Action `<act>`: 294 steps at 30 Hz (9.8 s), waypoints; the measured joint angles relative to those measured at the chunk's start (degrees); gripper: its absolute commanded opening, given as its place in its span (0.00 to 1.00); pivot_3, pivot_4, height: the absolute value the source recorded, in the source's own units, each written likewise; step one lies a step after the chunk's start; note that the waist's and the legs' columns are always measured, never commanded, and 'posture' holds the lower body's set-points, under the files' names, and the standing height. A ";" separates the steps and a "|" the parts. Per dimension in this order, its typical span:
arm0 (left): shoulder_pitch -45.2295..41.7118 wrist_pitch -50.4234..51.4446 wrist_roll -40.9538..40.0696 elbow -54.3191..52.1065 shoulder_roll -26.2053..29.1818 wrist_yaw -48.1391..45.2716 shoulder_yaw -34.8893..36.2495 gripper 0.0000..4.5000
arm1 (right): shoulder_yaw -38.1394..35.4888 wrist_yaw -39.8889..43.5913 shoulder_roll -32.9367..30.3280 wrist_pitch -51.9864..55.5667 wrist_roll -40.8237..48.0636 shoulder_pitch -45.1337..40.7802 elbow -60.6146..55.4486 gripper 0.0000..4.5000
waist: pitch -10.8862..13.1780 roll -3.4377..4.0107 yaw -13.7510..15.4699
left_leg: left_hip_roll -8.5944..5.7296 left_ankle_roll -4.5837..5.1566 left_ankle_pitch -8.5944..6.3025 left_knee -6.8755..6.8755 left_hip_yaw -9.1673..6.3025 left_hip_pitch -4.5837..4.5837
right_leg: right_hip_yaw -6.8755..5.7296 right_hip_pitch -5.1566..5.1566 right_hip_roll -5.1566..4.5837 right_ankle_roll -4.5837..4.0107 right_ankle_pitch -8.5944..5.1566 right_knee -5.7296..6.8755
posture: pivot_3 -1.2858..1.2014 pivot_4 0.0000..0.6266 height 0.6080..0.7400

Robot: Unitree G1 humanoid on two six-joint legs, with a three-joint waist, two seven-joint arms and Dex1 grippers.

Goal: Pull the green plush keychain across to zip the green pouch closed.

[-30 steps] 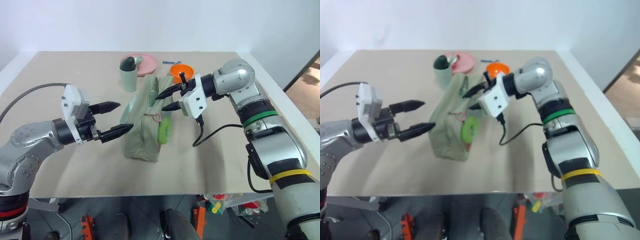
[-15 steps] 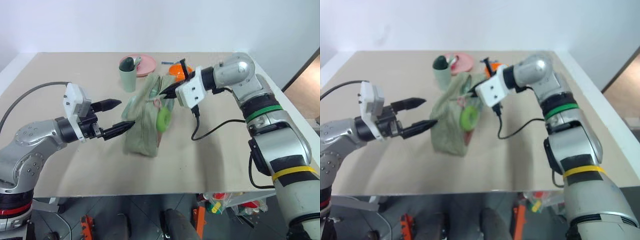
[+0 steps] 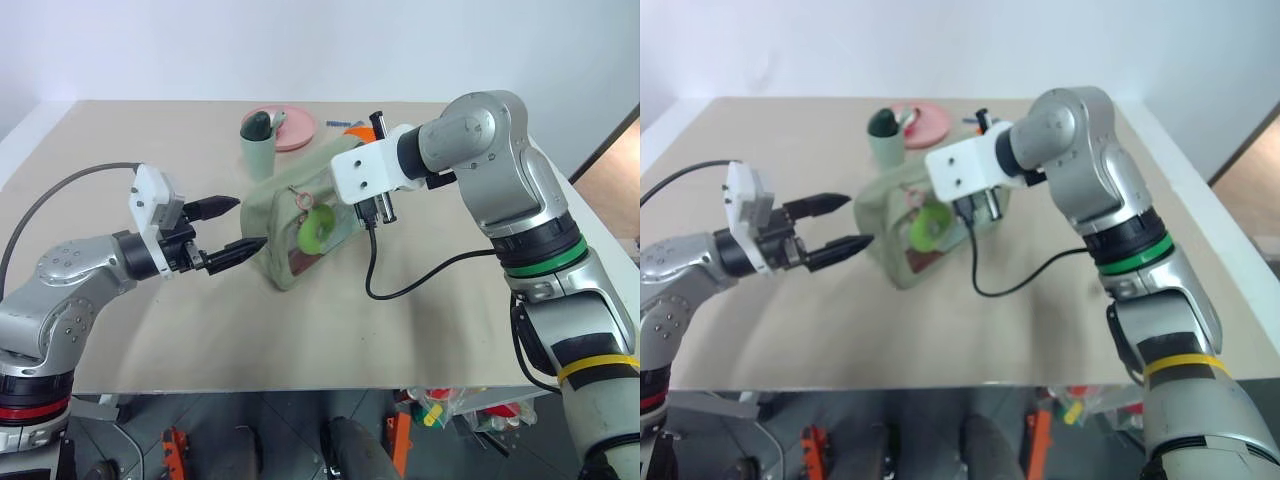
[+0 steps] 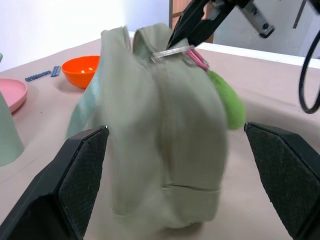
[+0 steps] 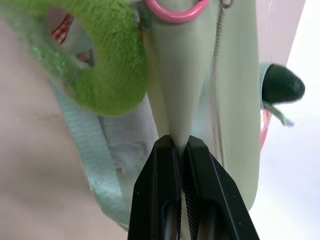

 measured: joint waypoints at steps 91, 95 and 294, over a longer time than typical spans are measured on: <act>0.30 -0.63 2.01 -1.17 -0.43 1.97 -0.05 1.00 | -24.97 -19.04 -6.47 17.94 36.16 28.24 -13.14 0.01 | -0.01 -0.03 -0.61 | -0.11 0.08 0.45 0.19 -0.04 0.07 | 0.04 0.05 0.01 0.17 0.27 0.29 | 0.52 0.24 1.00; 0.30 -0.77 2.22 -1.07 -0.43 1.93 -0.10 1.00 | -24.98 -21.86 -6.78 20.42 36.38 30.59 -14.51 0.01 | -0.02 -0.04 -0.62 | -0.13 0.08 0.45 0.19 0.00 0.06 | 0.08 0.05 -0.01 0.20 0.27 0.29 | 0.52 0.24 1.00; 2.78 -2.22 7.94 -2.11 -8.49 8.51 -2.30 0.00 | -12.61 0.82 12.49 -28.53 26.55 -5.85 57.14 0.99 | 0.06 -0.21 -0.84 | -0.14 0.04 0.33 -0.19 -0.01 -0.19 | 0.15 0.05 -0.02 0.10 0.62 -0.54 | 0.52 0.24 1.00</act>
